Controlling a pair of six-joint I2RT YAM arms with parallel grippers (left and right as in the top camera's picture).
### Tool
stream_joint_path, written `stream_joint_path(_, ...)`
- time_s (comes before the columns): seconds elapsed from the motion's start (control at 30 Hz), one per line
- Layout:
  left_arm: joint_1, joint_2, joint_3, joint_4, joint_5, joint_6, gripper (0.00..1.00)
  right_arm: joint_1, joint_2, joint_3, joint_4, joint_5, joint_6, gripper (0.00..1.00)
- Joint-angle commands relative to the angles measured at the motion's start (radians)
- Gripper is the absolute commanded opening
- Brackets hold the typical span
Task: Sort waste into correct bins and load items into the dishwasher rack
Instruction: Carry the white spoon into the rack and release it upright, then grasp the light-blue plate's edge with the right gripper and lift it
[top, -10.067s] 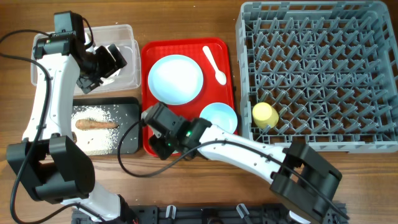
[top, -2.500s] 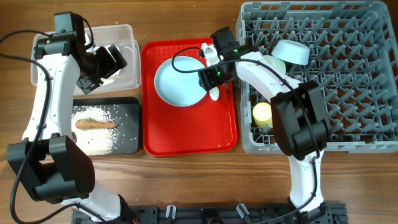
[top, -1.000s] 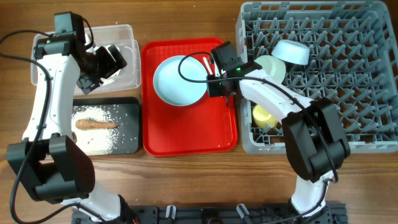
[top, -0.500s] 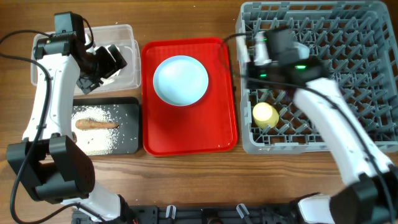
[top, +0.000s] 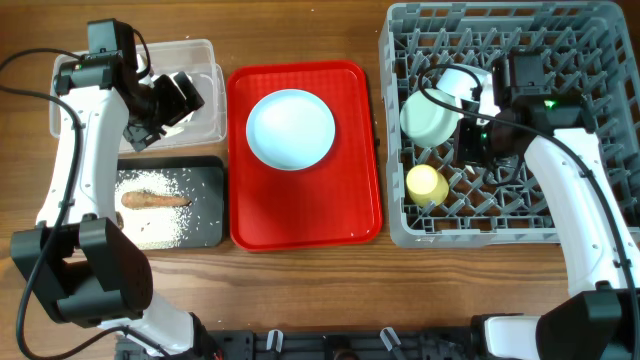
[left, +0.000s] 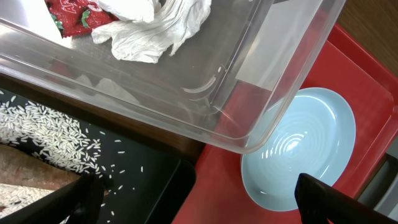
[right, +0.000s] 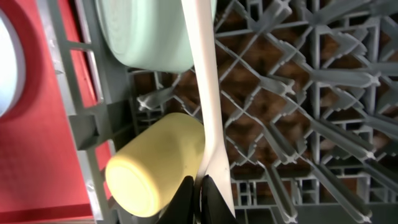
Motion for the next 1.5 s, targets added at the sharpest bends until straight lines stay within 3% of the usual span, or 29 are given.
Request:
stream_joint_path(0.0, 0.004, -0.007, -0.001, 0.003, -0.006, -0.012, 1.0, -0.003, 0.0, -0.01, -0.015, 0.081, 0.016, 0.04)
stream_joint_path(0.17, 0.004, -0.007, -0.001, 0.003, -0.006, -0.012, 1.0, -0.003, 0.0, -0.01, -0.016, 0.081, 0.014, 0.04)
stream_joint_path(0.2, 0.004, -0.007, -0.001, 0.003, -0.006, -0.012, 1.0, -0.003, 0.0, -0.01, -0.017, 0.081, 0.011, 0.1)
stream_joint_path(0.23, 0.004, -0.007, -0.001, 0.003, -0.006, -0.012, 1.0, -0.003, 0.0, -0.01, -0.017, 0.081, 0.011, 0.26)
stream_joint_path(0.27, 0.004, -0.007, -0.001, 0.003, -0.006, -0.012, 1.0, -0.003, 0.0, -0.01, -0.017, 0.081, 0.01, 0.32)
stream_joint_path(0.43, 0.004, -0.007, -0.001, 0.003, -0.006, -0.012, 1.0, -0.003, 0.0, -0.01, -0.006, 0.047, 0.008, 0.42)
stream_joint_path(0.5, 0.004, -0.007, -0.001, 0.003, -0.006, -0.012, 1.0, -0.003, 0.0, -0.01, 0.033, -0.159, 0.004, 0.45)
stream_joint_path(0.53, 0.004, -0.007, -0.001, 0.003, -0.006, -0.012, 1.0, -0.002, 0.0, -0.01, 0.052, -0.242, 0.004, 0.55)
stream_joint_path(0.57, 0.004, -0.007, -0.001, 0.003, -0.006, -0.012, 1.0, 0.003, 0.0, -0.01, 0.081, -0.34, 0.008, 0.95)
stream_joint_path(0.6, 0.004, -0.007, -0.001, 0.003, -0.006, -0.012, 1.0, 0.007, 0.002, -0.01, 0.109, -0.46, 0.008, 1.0)
stream_joint_path(0.7, 0.004, -0.007, -0.001, 0.003, -0.006, -0.012, 1.0, 0.051, 0.003, -0.01, 0.205, -0.674, 0.009, 1.0)
stream_joint_path(0.8, 0.004, -0.007, -0.001, 0.003, -0.006, -0.012, 1.0, 0.16, 0.011, -0.01, 0.296, -0.542, 0.145, 0.5)
stream_joint_path(0.87, 0.004, -0.007, -0.001, 0.003, -0.006, -0.012, 1.0, 0.267, 0.027, -0.01, 0.354, -0.328, 0.254, 0.4)
stream_joint_path(0.93, 0.004, -0.007, -0.001, 0.003, -0.006, -0.012, 1.0, 0.402, 0.07, -0.01, 0.43, -0.043, 0.352, 0.4)
stream_joint_path(1.0, 0.004, -0.007, -0.001, 0.003, -0.006, -0.012, 1.0, 0.511, 0.14, -0.01, 0.531, 0.087, 0.348, 0.41)
stream_joint_path(1.07, 0.004, -0.007, -0.001, 0.003, -0.006, -0.012, 1.0, 0.558, 0.203, -0.01, 0.601, 0.141, 0.345, 0.41)
stream_joint_path(1.13, 0.004, -0.007, -0.001, 0.003, -0.006, -0.012, 1.0, 0.586, 0.318, -0.01, 0.692, 0.22, 0.346, 0.5)
stream_joint_path(1.33, 0.004, -0.007, -0.001, 0.003, -0.006, -0.012, 1.0, 0.586, 0.54, -0.01, 0.84, 0.216, 0.346, 0.59)
stream_joint_path(1.43, 0.004, -0.007, -0.001, 0.003, -0.006, -0.012, 1.0, 0.586, 0.571, -0.01, 0.841, 0.216, 0.346, 0.54)
stream_joint_path(1.47, 0.004, -0.007, -0.001, 0.003, -0.006, -0.012, 1.0, 0.586, 0.571, -0.01, 0.837, 0.216, 0.346, 0.43)
